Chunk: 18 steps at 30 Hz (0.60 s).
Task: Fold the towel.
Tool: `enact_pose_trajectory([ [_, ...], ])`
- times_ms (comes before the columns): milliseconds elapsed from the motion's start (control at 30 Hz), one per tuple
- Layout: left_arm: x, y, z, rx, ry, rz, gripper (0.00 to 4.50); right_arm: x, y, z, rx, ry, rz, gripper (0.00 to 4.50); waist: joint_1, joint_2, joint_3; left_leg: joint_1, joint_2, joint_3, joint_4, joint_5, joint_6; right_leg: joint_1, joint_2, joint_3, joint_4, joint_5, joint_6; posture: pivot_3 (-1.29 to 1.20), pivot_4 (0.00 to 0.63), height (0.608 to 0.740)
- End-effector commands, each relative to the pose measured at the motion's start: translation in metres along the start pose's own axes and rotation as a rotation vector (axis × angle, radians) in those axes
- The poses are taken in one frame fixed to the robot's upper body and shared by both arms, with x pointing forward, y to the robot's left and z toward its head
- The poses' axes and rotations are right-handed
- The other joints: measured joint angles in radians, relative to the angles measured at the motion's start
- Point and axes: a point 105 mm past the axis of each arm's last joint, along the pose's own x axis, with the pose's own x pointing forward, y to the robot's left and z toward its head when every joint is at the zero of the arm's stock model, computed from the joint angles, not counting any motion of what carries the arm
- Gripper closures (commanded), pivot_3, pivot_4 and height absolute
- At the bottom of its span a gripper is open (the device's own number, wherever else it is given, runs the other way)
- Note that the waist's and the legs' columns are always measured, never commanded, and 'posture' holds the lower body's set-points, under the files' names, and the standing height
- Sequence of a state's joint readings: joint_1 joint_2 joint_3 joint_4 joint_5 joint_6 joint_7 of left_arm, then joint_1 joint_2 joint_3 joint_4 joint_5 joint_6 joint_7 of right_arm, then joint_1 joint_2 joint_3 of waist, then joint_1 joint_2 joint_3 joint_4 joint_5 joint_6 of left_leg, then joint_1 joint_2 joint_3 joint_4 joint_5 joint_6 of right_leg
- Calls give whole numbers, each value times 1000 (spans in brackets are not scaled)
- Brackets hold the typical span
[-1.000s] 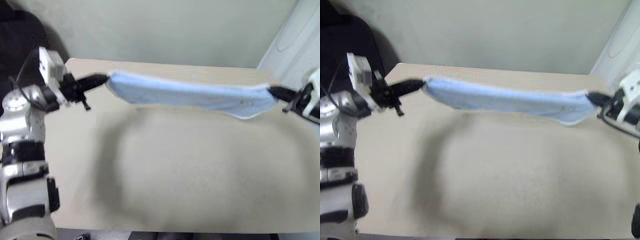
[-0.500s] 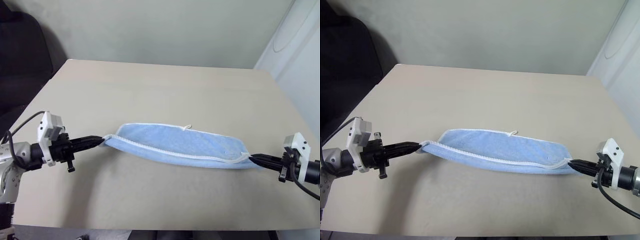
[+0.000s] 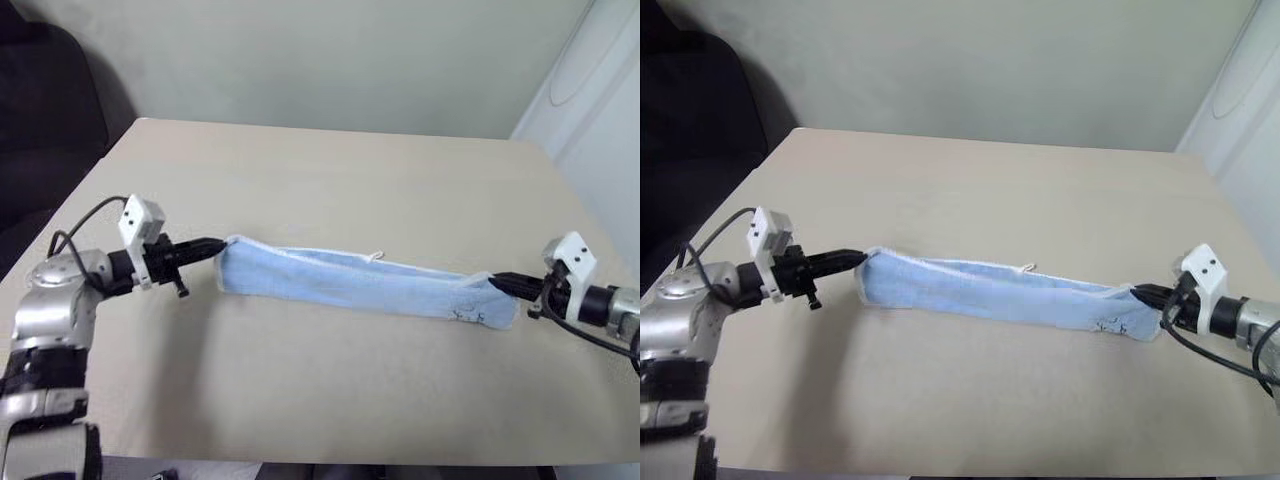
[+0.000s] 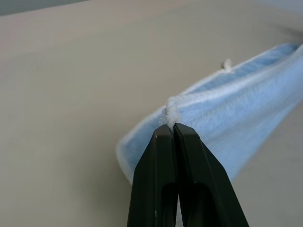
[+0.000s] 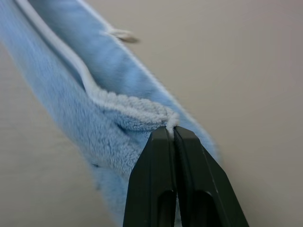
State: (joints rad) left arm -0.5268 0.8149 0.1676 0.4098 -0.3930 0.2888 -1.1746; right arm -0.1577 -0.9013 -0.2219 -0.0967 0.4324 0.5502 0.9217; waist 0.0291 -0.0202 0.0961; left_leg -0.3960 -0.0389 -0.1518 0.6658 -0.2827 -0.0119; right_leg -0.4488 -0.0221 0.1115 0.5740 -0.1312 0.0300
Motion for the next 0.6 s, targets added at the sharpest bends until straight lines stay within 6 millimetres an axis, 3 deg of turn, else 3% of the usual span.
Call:
enact_pose_trajectory([
  [33,8,12,0,54,11,51,4500,8,-13,1,-28,2,-69,4453,0,0,0,1,0,0,0,0,0,1,0,0,0,0,1,0,150,740],
  [300,31,23,-13,116,56,96,4500,28,-28,-9,-32,43,-130,4453,2,0,0,4,0,-1,0,1,1,4,0,-1,0,0,5,0,150,740],
  [600,47,32,-9,100,10,154,4500,42,-38,-10,-37,30,-170,4453,3,0,1,5,0,-1,0,1,2,5,0,-1,-1,4,11,0,150,740],
])
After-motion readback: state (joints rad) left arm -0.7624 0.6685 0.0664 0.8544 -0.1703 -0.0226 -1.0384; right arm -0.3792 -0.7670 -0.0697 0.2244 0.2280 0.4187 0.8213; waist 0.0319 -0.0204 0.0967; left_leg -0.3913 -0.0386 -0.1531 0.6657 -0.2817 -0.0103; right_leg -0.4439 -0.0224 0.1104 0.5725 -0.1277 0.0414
